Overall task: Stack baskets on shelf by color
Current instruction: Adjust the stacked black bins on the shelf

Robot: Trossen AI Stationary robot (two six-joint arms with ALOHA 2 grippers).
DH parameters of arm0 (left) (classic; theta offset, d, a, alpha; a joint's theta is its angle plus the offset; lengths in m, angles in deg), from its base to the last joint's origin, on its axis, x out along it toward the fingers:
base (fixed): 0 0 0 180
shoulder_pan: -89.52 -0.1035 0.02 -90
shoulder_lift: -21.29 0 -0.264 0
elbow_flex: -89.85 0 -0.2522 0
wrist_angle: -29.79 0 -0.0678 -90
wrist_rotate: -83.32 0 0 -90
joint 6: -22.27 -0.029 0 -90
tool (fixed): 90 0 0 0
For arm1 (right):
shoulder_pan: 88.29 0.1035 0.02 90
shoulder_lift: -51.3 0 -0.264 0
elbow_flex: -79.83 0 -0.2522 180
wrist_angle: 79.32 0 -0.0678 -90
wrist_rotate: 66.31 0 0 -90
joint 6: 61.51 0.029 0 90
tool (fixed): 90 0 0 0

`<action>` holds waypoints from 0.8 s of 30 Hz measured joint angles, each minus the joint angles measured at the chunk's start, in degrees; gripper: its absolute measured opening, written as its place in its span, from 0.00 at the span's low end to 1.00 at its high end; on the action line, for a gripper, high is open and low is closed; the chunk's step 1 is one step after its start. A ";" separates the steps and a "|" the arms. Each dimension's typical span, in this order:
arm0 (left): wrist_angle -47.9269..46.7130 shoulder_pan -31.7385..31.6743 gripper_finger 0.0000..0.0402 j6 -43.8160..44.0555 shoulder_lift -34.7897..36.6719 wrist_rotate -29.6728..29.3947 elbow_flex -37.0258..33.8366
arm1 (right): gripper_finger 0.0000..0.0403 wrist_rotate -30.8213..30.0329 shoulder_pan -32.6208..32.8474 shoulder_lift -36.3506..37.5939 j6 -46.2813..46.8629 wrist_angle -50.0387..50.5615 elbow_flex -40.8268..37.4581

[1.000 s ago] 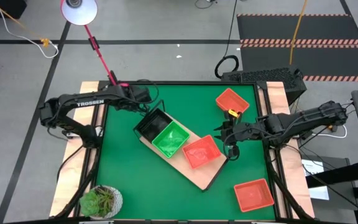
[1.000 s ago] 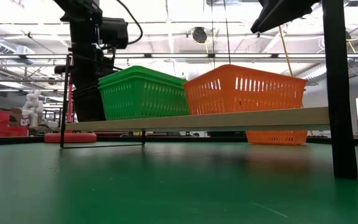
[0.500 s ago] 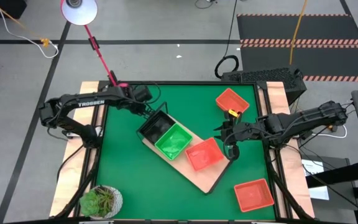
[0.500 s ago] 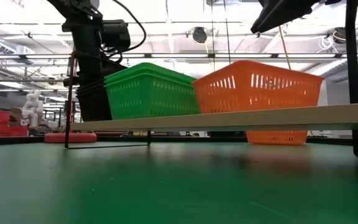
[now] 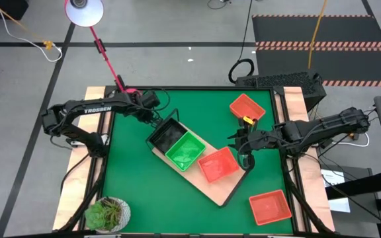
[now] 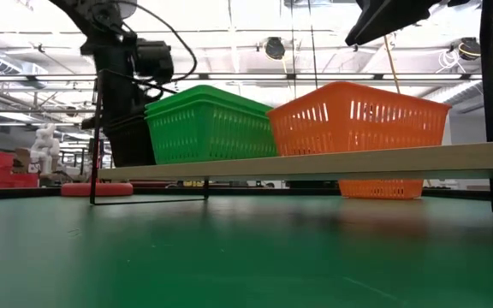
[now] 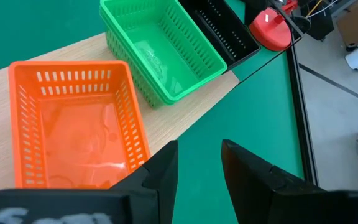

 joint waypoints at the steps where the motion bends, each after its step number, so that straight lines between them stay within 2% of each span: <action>1: 1.51 -0.55 0.00 -0.18 0.00 1.39 -1.16 | 0.29 0.01 0.00 0.00 0.00 0.01 0.00; 8: 13.00 -0.96 0.00 -3.85 0.00 13.54 -6.44 | 0.29 0.02 0.00 0.00 0.00 0.03 0.00; 24: 15.83 3.75 0.00 -5.55 0.00 17.27 -6.69 | 0.29 0.02 0.00 0.00 0.00 0.22 0.00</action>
